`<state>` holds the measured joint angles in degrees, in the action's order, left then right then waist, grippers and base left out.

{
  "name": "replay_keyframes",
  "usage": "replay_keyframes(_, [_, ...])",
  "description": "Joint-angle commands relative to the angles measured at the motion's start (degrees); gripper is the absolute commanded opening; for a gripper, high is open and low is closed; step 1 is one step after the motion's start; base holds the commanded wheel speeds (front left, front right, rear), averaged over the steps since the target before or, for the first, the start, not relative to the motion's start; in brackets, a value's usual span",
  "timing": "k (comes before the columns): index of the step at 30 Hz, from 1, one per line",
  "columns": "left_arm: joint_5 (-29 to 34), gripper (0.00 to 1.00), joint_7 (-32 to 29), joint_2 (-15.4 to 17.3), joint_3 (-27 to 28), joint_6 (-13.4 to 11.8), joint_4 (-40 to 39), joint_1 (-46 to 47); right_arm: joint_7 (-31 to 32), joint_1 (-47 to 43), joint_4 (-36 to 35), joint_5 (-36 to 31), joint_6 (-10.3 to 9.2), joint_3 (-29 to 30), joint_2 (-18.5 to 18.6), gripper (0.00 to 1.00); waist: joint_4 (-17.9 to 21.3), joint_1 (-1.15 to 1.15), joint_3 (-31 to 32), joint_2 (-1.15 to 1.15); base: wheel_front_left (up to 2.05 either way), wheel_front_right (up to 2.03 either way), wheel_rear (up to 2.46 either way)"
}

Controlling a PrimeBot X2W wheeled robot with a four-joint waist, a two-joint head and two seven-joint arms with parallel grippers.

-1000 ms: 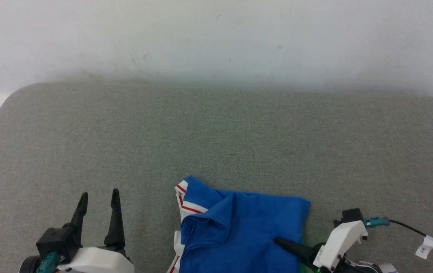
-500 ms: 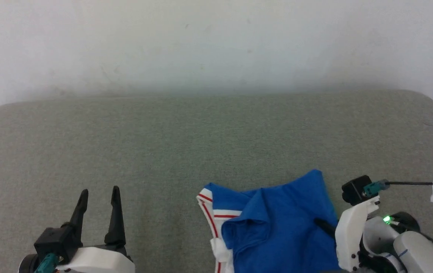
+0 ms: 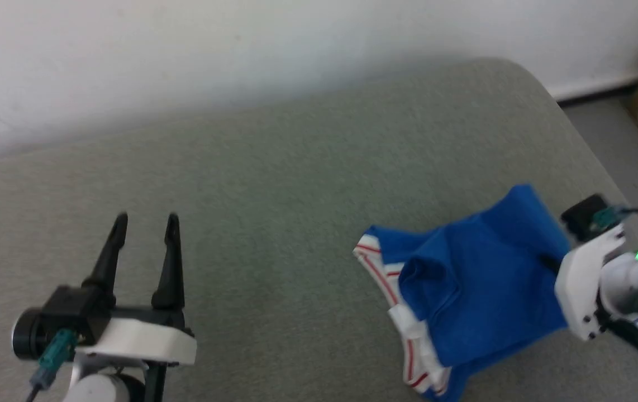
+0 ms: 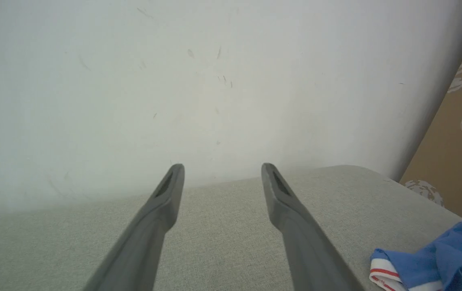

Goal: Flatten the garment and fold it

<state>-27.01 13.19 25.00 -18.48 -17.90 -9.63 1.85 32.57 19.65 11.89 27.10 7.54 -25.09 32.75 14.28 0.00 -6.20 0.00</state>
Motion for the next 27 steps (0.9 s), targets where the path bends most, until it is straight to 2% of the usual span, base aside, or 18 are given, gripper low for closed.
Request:
replay_keyframes(1, [0.9,1.0,-0.6,0.8,-0.2,0.5,-0.5,2.0,-1.8,2.1,1.8,-0.4,-0.05,1.0,0.3,0.0,9.5,0.0,-10.8,0.0,0.0,0.0,0.0])
replay_keyframes(6, [2.4,1.0,-2.7,2.2,-1.0,1.5,-2.0,6.5,-9.2,6.7,9.9,-2.1,-0.05,3.6,0.7,0.0,10.8,0.0,-15.7,0.0,0.0,0.0,0.0])
replay_keyframes(14, [3.5,1.0,-4.0,2.8,-2.0,2.4,-2.5,11.0,-23.2,12.7,23.8,-7.4,-0.05,11.9,-0.9,0.0,8.5,0.0,-20.1,0.0,0.0,0.0,0.0])
replay_keyframes(15, [3.6,1.0,-4.0,2.8,-2.0,2.5,-2.5,11.3,-25.0,13.2,25.2,-8.5,-0.05,12.6,-1.2,0.09,8.1,0.0,-20.5,0.0,0.0,0.0,0.0])
replay_keyframes(16, [3.6,1.0,-4.0,2.7,-2.0,2.5,-2.4,11.5,-27.4,13.6,26.4,-9.7,-0.05,12.9,-1.5,0.47,7.7,0.0,-20.7,0.0,0.0,0.0,0.0])
replay_keyframes(17, [3.5,1.0,-3.9,2.7,-2.0,2.4,-2.2,11.6,-29.1,13.9,27.9,-10.6,-0.05,13.4,-1.9,1.0,7.3,0.0,-20.9,0.0,0.0,0.0,0.0])
replay_keyframes(21, [3.0,1.0,-3.2,2.3,-1.6,2.2,-1.3,11.6,-34.6,14.5,33.8,-13.6,-0.05,16.6,-3.9,1.0,6.0,0.0,-20.7,0.0,0.0,0.0,0.0])
replay_keyframes(27, [1.9,1.0,-1.5,1.1,-1.2,1.8,0.6,9.8,-42.0,12.1,39.7,-20.3,-0.05,24.4,-3.9,1.0,4.0,0.0,-17.2,0.0,0.0,0.0,0.0])
